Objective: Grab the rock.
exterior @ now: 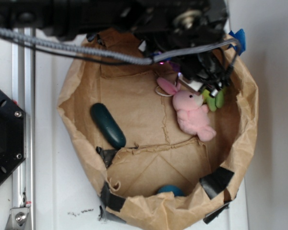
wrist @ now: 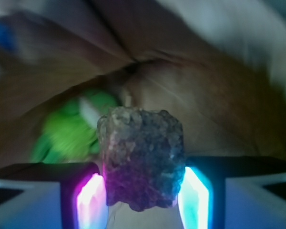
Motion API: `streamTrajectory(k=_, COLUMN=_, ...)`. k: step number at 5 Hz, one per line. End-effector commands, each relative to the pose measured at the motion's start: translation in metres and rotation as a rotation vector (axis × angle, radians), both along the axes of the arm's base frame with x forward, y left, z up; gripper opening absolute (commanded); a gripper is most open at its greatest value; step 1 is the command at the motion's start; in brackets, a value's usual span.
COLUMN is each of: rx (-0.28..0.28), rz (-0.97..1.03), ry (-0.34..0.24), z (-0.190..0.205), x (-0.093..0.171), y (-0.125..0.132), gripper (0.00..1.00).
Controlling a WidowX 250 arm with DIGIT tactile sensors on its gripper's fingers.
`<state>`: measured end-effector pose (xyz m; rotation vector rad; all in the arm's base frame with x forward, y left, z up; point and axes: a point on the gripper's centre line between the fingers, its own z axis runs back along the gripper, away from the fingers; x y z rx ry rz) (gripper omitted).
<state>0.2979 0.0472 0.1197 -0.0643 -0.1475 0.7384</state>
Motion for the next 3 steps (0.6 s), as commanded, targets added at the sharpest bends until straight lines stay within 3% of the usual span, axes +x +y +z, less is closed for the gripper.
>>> streamTrajectory(k=1, rx=-0.13, rz=-0.398, ry=0.017, z=0.068, x=-0.021, y=-0.033, gripper=0.0)
streamTrajectory(k=2, rx=-0.142, rz=-0.47, ry=0.04, z=0.07, x=-0.044, y=-0.052, gripper=0.0)
streamTrajectory(k=3, rx=-0.114, rz=-0.485, ry=0.028, z=0.07, x=-0.06, y=-0.063, gripper=0.0)
